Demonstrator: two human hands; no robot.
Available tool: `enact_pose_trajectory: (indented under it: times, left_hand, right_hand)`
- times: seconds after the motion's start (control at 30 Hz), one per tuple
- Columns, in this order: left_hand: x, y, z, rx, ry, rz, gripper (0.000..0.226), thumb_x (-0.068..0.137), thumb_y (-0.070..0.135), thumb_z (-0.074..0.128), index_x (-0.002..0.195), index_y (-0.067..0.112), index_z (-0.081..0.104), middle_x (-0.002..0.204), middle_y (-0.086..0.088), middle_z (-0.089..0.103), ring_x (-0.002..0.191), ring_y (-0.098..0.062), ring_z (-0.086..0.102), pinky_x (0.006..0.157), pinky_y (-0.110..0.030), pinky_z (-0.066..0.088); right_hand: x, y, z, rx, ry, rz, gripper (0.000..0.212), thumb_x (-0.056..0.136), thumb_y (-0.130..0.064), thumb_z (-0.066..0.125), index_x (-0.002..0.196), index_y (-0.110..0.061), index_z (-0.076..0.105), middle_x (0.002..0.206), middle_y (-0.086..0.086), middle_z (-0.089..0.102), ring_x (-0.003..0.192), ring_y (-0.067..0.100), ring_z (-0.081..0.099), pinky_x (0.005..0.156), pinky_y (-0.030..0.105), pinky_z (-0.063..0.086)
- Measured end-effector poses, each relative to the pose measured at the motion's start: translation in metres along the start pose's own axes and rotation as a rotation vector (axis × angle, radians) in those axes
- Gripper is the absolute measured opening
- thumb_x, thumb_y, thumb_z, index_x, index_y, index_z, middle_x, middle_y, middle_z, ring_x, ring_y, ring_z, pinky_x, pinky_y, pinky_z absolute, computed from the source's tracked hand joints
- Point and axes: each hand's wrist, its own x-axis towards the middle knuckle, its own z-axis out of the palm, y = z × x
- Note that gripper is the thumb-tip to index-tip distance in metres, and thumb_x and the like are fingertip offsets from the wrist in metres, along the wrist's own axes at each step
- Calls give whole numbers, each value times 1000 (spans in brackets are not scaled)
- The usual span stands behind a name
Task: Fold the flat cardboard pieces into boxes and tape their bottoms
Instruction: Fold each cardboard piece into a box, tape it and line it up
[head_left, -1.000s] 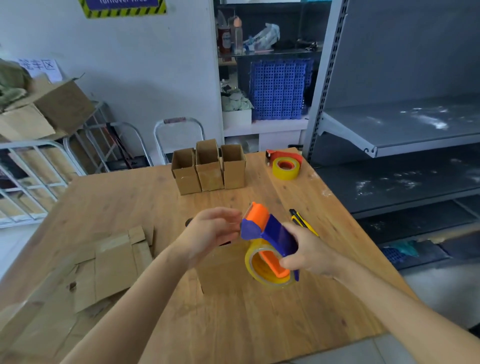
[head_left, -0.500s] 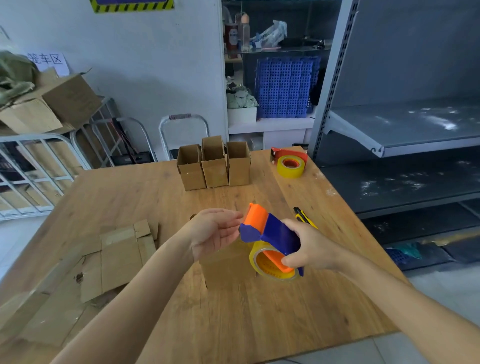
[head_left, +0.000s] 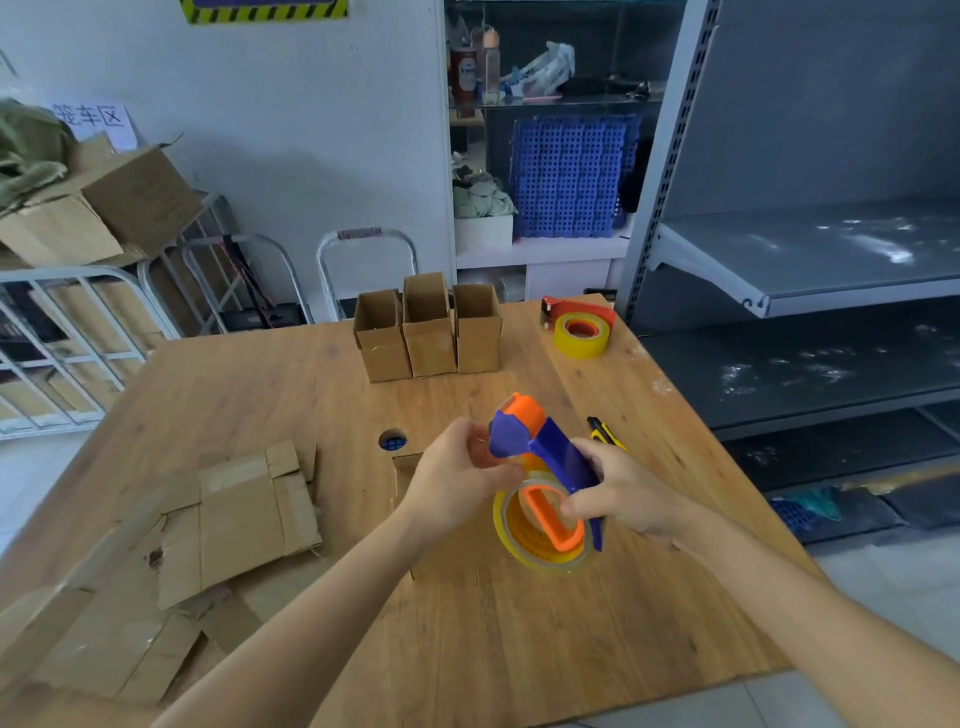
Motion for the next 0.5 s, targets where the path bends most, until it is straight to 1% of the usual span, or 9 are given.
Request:
enact_pose_trajectory:
  times: [0.07, 0.13, 0.17, 0.23, 0.3, 0.37, 0.43, 0.5]
  left_hand:
    - [2, -3, 4, 38, 94, 43, 29, 79, 19, 74, 103, 18, 57, 91, 1, 68, 84, -15, 67, 76, -34, 58]
    - [3, -4, 4, -51, 115, 3, 16, 84, 10, 67, 98, 13, 60, 84, -4, 71, 77, -18, 70, 74, -39, 60]
    - [4, -4, 4, -105, 112, -28, 12, 85, 6, 63, 96, 10, 61, 82, -7, 72, 75, -20, 71, 73, -41, 60]
    - [5, -4, 4, -182, 109, -95, 8, 88, 1, 57, 95, 4, 60, 80, -13, 72, 73, -23, 72, 71, -40, 61]
    - [5, -3, 3, -272, 91, -174, 7, 90, 1, 55, 94, 1, 61, 80, -15, 72, 74, -24, 72, 70, -37, 61]
    - [5, -4, 1, -348, 38, -236, 7, 90, 4, 57, 94, 1, 62, 79, -13, 73, 75, -23, 73, 70, -34, 61]
    - [4, -5, -2, -360, -20, -254, 9, 88, 7, 61, 96, 2, 62, 78, -10, 74, 74, -20, 73, 70, -32, 60]
    - [4, -6, -5, -308, -51, -239, 14, 86, 7, 65, 98, 1, 61, 77, -10, 74, 73, -19, 73, 68, -30, 59]
  right_hand:
    - [0, 0, 0, 30, 3, -1, 66, 52, -26, 75, 109, 1, 56, 87, 13, 59, 78, 22, 56, 69, 40, 48]
    - [-1, 2, -2, 72, -3, 11, 69, 52, -26, 75, 111, 4, 55, 97, 24, 60, 83, 27, 58, 76, 48, 49]
    - [-2, 3, -2, 93, -9, 12, 70, 52, -26, 76, 111, 4, 54, 100, 24, 61, 85, 28, 59, 79, 50, 50]
    - [-4, 4, -3, 117, -18, 14, 71, 52, -27, 77, 111, 4, 55, 97, 19, 63, 86, 29, 60, 79, 49, 50]
    - [-6, 5, -3, 132, -30, 12, 71, 52, -28, 79, 112, 3, 56, 97, 16, 64, 87, 28, 62, 81, 49, 51]
    - [-8, 6, -3, 148, -50, 7, 67, 53, -27, 80, 111, 0, 58, 98, 15, 66, 88, 27, 64, 82, 48, 53]
    - [-9, 8, -3, 157, -67, -1, 67, 55, -28, 82, 112, -1, 59, 103, 20, 67, 91, 30, 64, 85, 51, 53]
    - [-10, 10, -4, 168, -82, -4, 66, 58, -28, 83, 114, -2, 60, 107, 23, 66, 93, 31, 64, 86, 54, 52]
